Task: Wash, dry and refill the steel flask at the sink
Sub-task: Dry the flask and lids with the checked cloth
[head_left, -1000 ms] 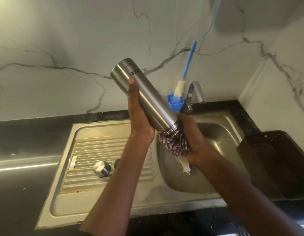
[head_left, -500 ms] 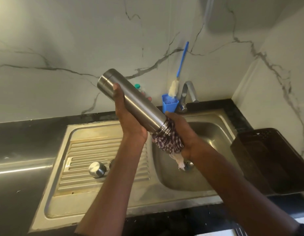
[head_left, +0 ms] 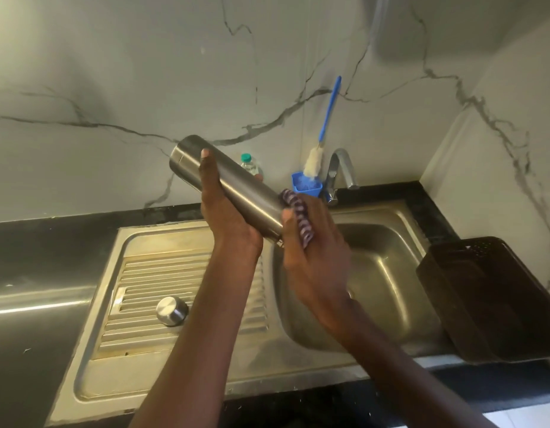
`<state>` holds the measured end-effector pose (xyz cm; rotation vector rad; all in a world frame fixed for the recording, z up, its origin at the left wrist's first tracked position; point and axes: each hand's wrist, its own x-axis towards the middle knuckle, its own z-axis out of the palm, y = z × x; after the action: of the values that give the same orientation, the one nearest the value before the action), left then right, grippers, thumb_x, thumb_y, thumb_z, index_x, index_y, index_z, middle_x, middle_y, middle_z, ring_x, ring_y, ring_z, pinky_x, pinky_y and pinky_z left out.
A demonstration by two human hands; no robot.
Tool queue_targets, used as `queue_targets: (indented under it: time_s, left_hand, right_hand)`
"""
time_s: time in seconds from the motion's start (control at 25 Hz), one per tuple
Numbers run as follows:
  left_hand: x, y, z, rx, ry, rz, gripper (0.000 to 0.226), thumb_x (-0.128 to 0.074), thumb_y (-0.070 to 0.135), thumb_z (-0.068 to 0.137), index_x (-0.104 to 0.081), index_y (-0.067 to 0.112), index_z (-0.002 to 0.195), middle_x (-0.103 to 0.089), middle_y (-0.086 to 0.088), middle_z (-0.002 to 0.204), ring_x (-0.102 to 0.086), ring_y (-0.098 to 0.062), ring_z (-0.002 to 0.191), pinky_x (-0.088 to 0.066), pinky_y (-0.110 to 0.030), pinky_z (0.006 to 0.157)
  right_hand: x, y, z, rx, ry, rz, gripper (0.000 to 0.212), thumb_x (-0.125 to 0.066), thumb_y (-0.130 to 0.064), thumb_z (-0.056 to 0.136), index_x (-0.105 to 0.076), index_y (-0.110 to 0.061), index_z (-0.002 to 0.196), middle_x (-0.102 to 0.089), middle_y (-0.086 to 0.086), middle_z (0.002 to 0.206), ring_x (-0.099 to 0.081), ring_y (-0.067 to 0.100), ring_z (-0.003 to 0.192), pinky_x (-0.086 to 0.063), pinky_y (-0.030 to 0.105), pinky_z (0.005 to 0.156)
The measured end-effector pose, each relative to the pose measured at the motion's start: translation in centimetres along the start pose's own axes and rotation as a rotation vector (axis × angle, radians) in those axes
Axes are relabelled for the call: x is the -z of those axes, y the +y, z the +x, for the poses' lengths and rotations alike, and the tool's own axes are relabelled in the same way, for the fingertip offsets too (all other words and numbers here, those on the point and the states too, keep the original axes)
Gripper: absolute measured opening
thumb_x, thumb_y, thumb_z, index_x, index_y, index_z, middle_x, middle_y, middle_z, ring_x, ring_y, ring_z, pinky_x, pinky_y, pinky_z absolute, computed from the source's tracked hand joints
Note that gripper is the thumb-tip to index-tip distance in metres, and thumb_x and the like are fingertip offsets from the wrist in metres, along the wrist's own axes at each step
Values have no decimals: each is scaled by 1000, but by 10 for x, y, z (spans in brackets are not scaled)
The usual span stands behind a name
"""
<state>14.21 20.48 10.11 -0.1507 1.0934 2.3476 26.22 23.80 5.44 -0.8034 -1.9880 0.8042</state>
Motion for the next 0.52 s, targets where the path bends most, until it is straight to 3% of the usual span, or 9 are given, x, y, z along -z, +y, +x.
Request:
queue_targets:
  time_s: [0.12,0.16,0.24,0.36,0.44,0.52]
  left_hand:
    - [4,2,5,-46,-110,1,65,-67,56,94,-58,9,139,-72,-10,93,-73,-27,81,-63,-41,76]
    - [5,2,5,-51,-146,15,65,-65,55,95,-58,8,139,-72,-9,91,-72,-26,81,-62,-42,78]
    - [7,5,5,-67,-200,38,45,-61,46,100,-62,11,129,-73,-5,88,-72,-23,82,-61,-45,84]
    - [19,15,12,-22,-234,114,28,-66,27,99,-63,12,122,-72,-8,95,-70,-26,95,-58,-50,94]
    - [23,17,14,72,-196,106,35,-71,23,92,-63,9,123,-69,-12,102,-68,-30,101,-57,-51,96]
    - [15,13,8,103,-105,51,47,-77,31,89,-61,12,130,-72,-12,109,-71,-30,102,-59,-53,95]
  right_hand:
    - [17,-17,31,-874,-351,739,34,-50,-48,104,-66,-19,109,-77,3,89,-74,21,83,-57,31,71]
    - [21,-17,37,-1009,-447,882,33,-51,-46,104,-66,-16,107,-77,8,84,-74,22,75,-58,31,68]
    - [22,-16,38,-1078,-441,964,33,-53,-44,103,-65,-13,108,-77,12,82,-73,23,70,-60,31,65]
    - [13,-7,34,-918,-227,762,31,-53,-45,104,-67,-17,102,-74,7,85,-71,21,75,-59,35,71]
    - [10,0,26,-550,-92,351,36,-48,-50,105,-67,-21,98,-72,-2,82,-69,16,77,-57,38,74]
    - [9,4,12,-58,48,-56,33,-44,-51,106,-66,-25,108,-70,-7,87,-67,13,76,-56,34,70]
